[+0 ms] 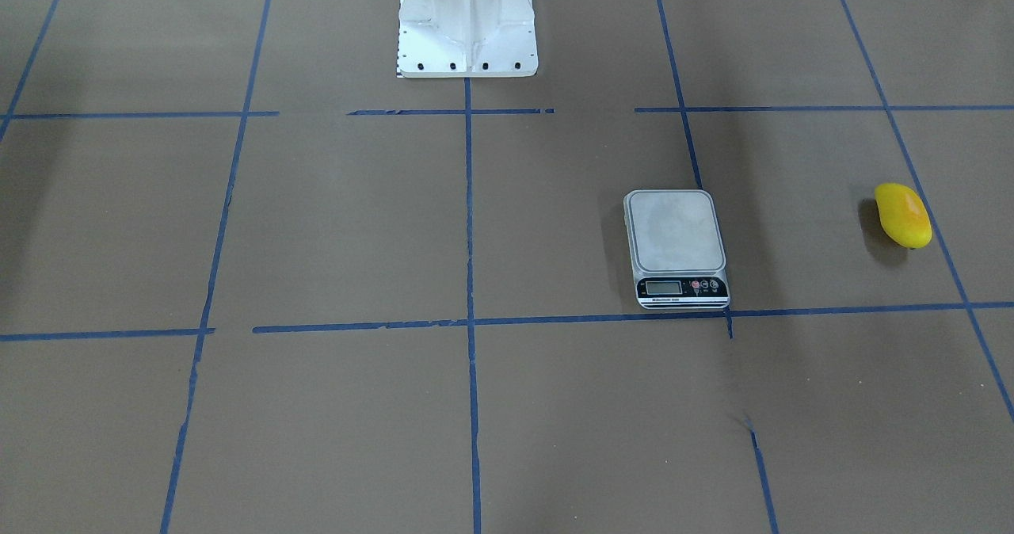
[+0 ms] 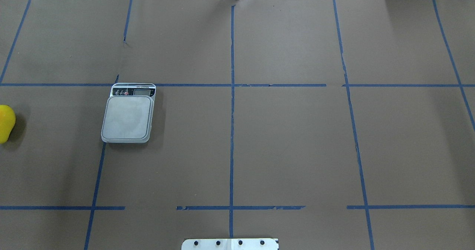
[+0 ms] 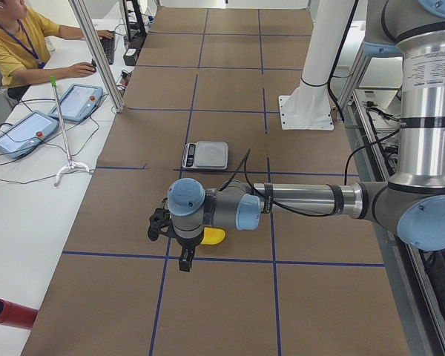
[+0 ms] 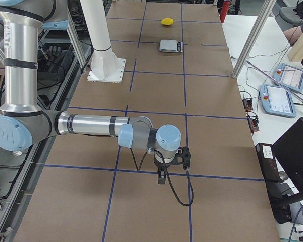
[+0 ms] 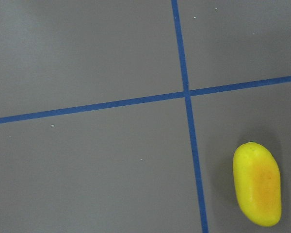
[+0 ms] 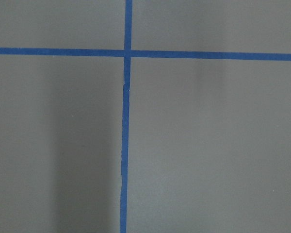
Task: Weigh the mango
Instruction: 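Move the left gripper down toward the yellow mango beside the scale, then close the left gripper around the yellow mango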
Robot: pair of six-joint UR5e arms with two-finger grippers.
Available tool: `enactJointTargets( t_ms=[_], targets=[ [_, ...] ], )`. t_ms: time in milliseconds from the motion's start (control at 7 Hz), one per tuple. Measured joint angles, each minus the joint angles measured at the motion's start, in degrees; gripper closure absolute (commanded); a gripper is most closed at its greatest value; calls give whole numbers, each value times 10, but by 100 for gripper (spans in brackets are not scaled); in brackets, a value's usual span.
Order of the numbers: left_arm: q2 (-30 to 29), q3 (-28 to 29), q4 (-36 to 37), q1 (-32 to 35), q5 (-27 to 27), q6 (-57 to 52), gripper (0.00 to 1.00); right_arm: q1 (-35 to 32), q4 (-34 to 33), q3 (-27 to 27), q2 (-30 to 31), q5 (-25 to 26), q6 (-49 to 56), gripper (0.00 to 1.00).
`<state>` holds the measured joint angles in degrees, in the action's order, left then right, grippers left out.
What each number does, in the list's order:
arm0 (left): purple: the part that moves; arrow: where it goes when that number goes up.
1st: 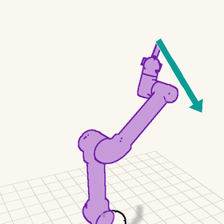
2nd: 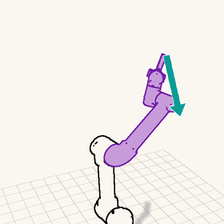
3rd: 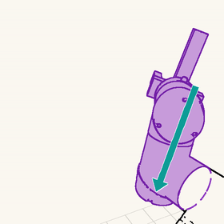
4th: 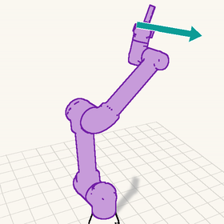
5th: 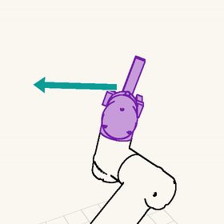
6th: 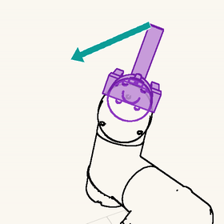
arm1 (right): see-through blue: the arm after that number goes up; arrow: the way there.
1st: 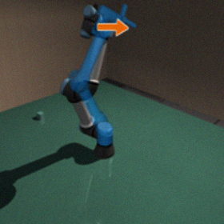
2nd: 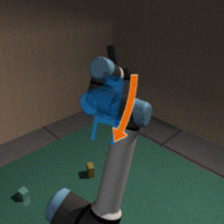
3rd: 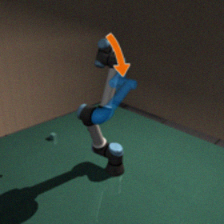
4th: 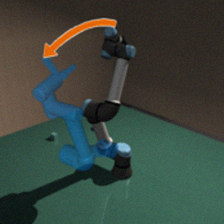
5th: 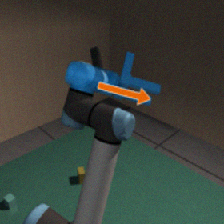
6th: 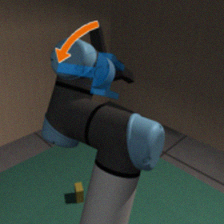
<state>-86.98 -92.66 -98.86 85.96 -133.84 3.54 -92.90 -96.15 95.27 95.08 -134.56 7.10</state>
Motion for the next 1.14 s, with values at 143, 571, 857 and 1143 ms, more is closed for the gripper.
enactJointTargets(
  t_ms=[143,571,857,1143],
  targets=[
    [0,14,-44,-51,2,62,0,0,0,0,0,0,0,0],
    [-4,85,-148,-134,3,151,0,0,0,0,0,0,0,0],
    [-7,93,-173,-164,3,185,0,0,0,0,0,0,0,0],
    [-9,98,-176,-186,3,190,11,0,0,0,0,0,0,0]
  ],
)
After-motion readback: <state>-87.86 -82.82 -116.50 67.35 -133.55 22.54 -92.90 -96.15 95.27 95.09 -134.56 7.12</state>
